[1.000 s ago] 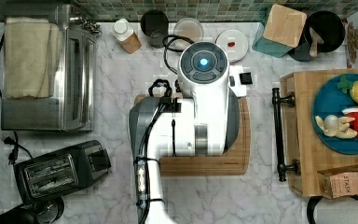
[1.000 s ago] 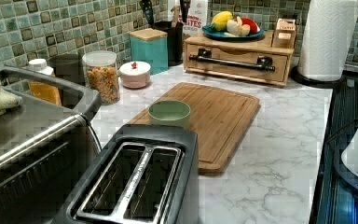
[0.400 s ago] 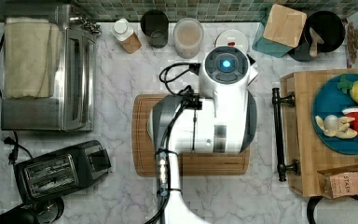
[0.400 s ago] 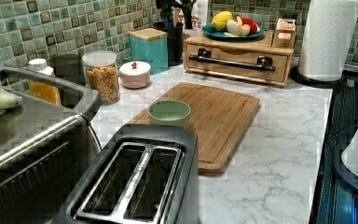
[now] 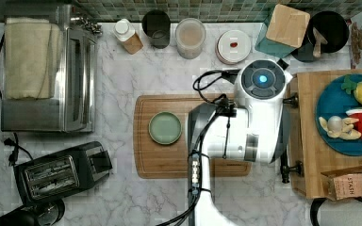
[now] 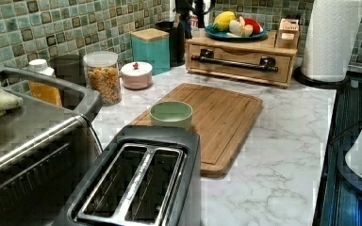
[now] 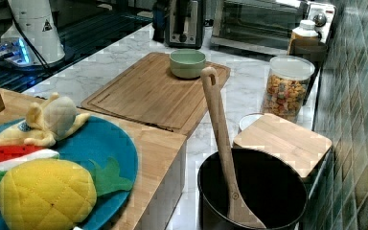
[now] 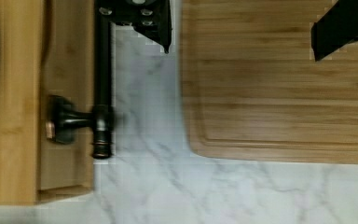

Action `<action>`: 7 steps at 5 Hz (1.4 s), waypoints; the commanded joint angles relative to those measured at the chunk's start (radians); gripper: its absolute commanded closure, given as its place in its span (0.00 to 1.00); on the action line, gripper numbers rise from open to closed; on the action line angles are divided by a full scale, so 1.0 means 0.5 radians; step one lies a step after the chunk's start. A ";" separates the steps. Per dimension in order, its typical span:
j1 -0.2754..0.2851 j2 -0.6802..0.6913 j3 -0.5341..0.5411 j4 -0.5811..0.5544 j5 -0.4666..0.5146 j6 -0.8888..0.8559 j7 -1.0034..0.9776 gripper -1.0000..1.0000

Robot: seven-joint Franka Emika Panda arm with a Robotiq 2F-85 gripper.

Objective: Open the drawer.

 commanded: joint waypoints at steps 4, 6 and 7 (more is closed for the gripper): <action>-0.226 -0.127 -0.272 -0.496 -0.342 0.675 -0.319 0.00; -0.244 -0.106 -0.304 -0.657 -0.248 0.818 -0.188 0.00; -0.266 -0.092 -0.281 -0.705 -0.259 0.908 -0.137 0.00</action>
